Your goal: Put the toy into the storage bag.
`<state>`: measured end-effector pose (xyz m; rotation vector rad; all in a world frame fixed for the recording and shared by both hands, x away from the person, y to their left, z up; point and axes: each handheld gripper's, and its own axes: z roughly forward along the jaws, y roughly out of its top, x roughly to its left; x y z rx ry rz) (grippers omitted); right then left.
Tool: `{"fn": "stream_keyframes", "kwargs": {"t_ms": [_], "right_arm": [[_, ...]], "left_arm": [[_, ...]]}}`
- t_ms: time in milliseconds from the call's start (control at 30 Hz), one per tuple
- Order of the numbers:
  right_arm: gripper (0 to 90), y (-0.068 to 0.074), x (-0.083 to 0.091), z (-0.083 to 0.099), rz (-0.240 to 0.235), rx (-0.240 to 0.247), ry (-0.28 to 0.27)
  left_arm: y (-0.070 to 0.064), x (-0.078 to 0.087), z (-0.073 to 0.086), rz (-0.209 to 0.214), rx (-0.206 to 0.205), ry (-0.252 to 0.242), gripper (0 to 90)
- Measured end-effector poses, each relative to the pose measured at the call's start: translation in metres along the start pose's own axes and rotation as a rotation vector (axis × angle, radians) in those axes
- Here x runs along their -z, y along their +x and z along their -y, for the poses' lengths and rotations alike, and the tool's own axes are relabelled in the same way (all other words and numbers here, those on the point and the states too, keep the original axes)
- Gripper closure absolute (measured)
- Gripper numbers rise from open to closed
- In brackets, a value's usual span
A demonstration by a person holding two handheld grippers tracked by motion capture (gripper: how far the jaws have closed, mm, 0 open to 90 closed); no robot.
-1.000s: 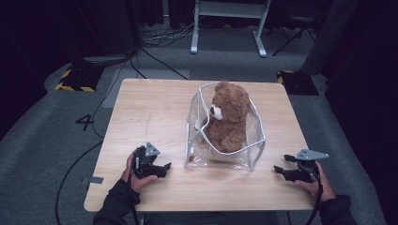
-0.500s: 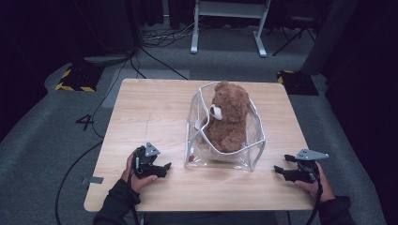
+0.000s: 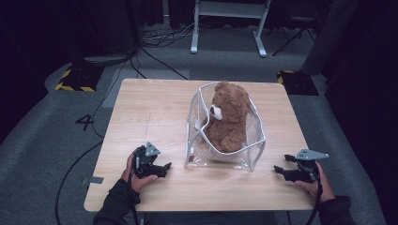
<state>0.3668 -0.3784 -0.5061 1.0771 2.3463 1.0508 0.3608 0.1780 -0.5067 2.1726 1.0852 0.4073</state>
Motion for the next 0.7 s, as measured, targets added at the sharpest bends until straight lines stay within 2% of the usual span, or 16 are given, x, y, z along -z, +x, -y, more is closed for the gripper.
{"fn": "stream_keyframes", "kwargs": {"t_ms": [700], "right_arm": [[21.5, 0.0005, -0.0001, 0.0, 0.006, -0.002, 0.007]], "left_arm": [[0.0006, -0.0013, -0.0012, 0.004, 0.0, 0.001, 13.2]]}}
